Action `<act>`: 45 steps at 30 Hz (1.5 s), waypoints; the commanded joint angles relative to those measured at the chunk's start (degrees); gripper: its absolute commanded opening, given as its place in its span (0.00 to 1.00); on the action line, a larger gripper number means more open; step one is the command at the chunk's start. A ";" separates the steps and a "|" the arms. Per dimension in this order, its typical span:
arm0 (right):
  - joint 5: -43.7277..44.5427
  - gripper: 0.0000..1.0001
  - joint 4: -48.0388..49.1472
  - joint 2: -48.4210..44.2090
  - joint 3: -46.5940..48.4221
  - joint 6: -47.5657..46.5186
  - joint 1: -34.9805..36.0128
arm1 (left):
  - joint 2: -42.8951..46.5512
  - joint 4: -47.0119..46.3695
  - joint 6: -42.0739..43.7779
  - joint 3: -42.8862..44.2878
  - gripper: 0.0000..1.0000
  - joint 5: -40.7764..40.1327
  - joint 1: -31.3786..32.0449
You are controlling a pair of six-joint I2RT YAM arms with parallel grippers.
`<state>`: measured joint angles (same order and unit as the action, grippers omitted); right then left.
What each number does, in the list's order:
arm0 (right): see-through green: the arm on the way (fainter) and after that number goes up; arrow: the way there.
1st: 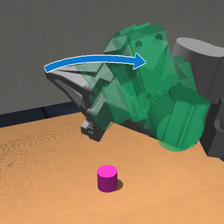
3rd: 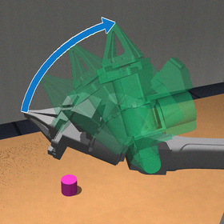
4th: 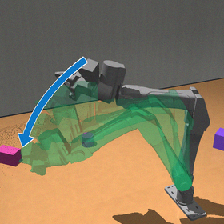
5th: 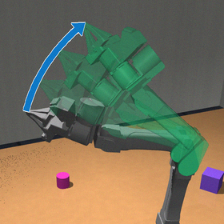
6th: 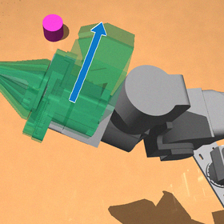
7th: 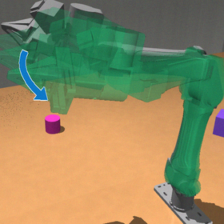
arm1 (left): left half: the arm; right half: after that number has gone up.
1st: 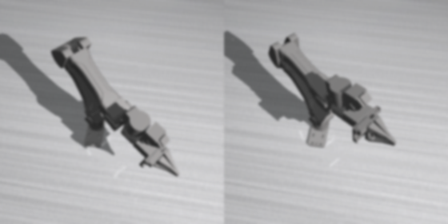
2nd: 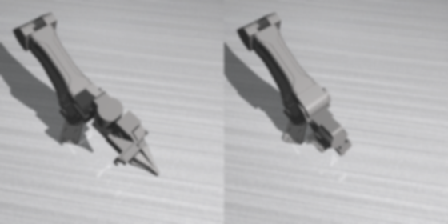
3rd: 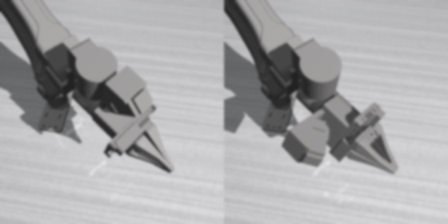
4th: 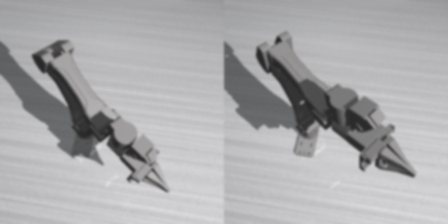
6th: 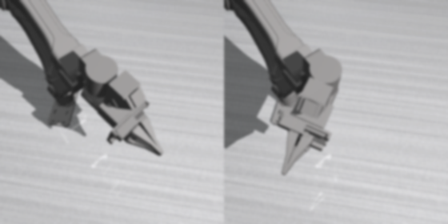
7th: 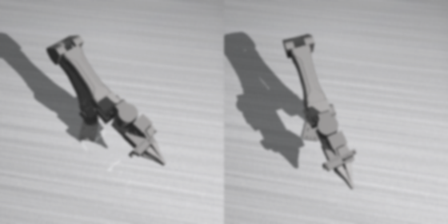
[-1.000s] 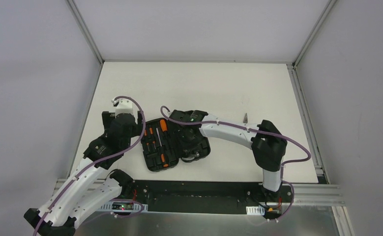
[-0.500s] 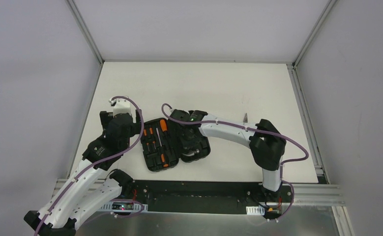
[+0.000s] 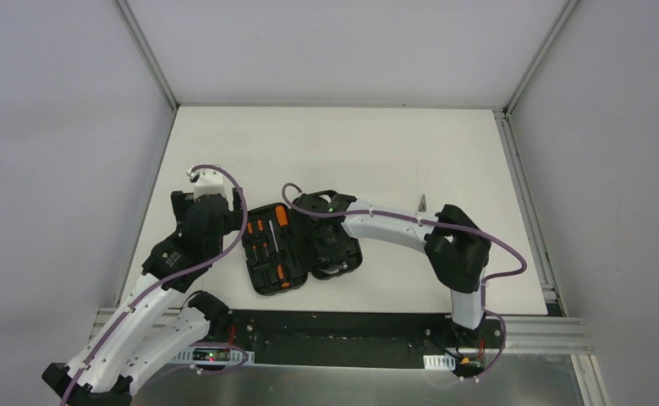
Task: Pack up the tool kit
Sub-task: Place the hammer in the toolbox.
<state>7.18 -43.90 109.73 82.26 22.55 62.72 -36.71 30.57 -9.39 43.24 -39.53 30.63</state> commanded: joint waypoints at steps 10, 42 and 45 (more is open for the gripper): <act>1.08 0.26 0.69 -2.29 -1.05 1.70 0.32 | -0.11 -1.65 0.88 -0.32 0.98 -0.01 -0.66; -1.49 0.23 11.80 -14.95 -12.40 7.36 -0.15 | -21.76 -10.81 -27.52 7.27 0.84 33.27 -0.70; -2.95 0.20 14.95 -15.20 -15.58 8.28 0.05 | -27.23 -13.01 -29.71 8.71 0.74 35.31 -0.76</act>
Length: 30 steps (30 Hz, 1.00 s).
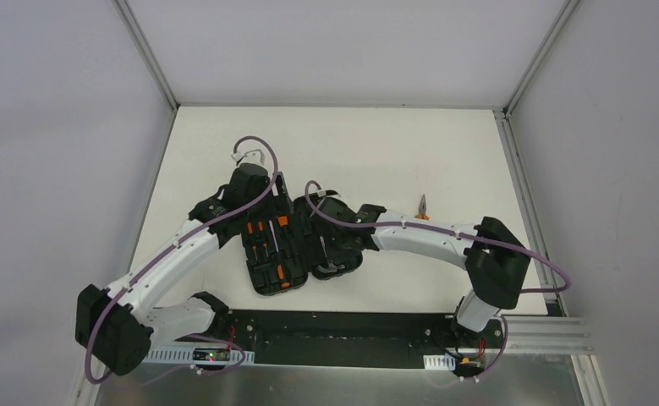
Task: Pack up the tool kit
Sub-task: Place the hammer in the toolbox.
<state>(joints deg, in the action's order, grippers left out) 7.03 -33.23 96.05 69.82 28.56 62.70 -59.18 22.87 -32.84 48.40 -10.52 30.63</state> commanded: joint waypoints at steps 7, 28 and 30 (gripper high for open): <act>-2.03 0.16 7.73 -0.96 -6.30 2.34 1.46 | -17.74 -7.64 -8.64 9.31 0.48 10.43 -0.83; 2.59 0.15 3.05 0.16 -1.34 -0.06 2.57 | -39.01 -7.18 -9.70 16.78 0.14 18.93 -1.01; 2.26 0.15 2.38 1.09 -0.67 -0.12 2.60 | -39.70 -7.14 -9.75 16.05 0.14 18.81 -1.10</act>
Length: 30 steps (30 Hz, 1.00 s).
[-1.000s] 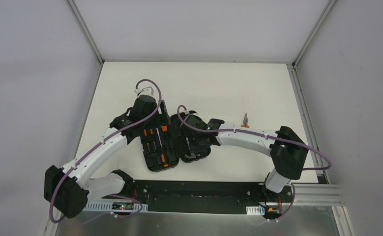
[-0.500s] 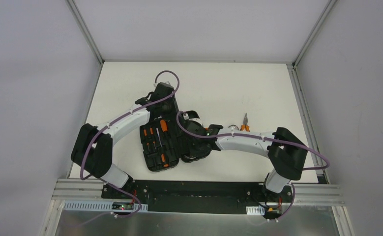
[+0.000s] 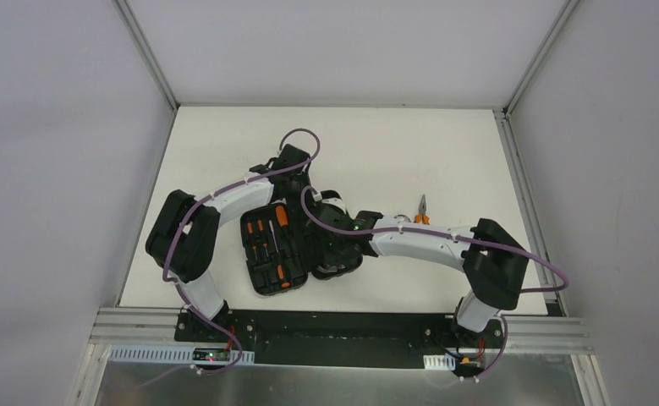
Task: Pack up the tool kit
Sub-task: Place the hammer in the toolbox.
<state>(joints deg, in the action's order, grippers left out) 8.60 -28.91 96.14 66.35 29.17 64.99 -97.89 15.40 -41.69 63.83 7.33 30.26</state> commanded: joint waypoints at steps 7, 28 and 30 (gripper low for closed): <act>1.86 0.15 -6.50 4.46 4.86 0.06 0.39 | -2.34 0.33 -1.62 -0.68 0.09 0.77 -0.72; -1.07 0.09 -16.09 20.20 8.87 0.59 2.28 | -4.53 -1.49 -3.89 -4.51 0.00 0.78 -1.29; -1.63 0.09 -16.09 21.20 9.04 0.32 2.29 | -4.30 -1.66 -3.93 -4.93 0.00 0.57 -1.43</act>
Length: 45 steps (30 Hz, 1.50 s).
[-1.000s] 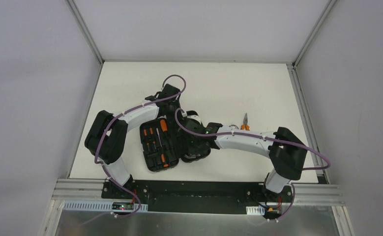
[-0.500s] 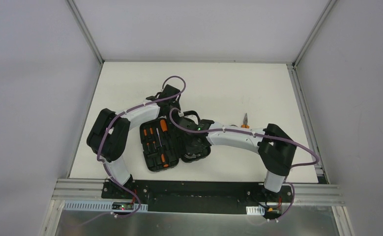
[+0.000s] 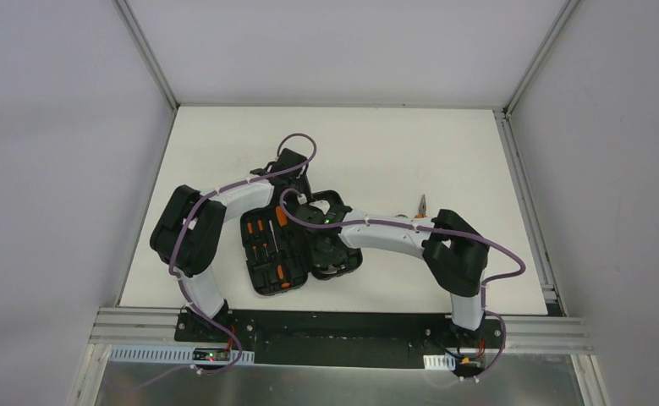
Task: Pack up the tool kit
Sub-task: Place the hammer in the toolbox, then pick up the pliers at the center of the board.
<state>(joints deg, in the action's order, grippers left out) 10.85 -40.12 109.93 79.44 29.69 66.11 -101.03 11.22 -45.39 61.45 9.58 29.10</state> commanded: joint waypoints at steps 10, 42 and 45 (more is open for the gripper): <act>1.86 0.15 -4.98 -7.53 1.40 -4.84 1.07 | 5.60 2.31 3.24 1.32 0.15 -2.63 -0.53; 2.68 0.50 1.71 -27.19 -21.35 -8.40 -51.40 | 60.13 14.08 32.39 -12.79 0.96 -30.48 -8.01; 0.78 0.47 3.06 -23.91 -21.85 -8.44 -51.75 | 59.65 13.84 32.38 -13.52 0.95 -29.45 -7.99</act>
<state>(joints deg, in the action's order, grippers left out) 15.66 -40.07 83.05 58.22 21.78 14.81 -41.41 26.04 -15.18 48.58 -19.62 20.99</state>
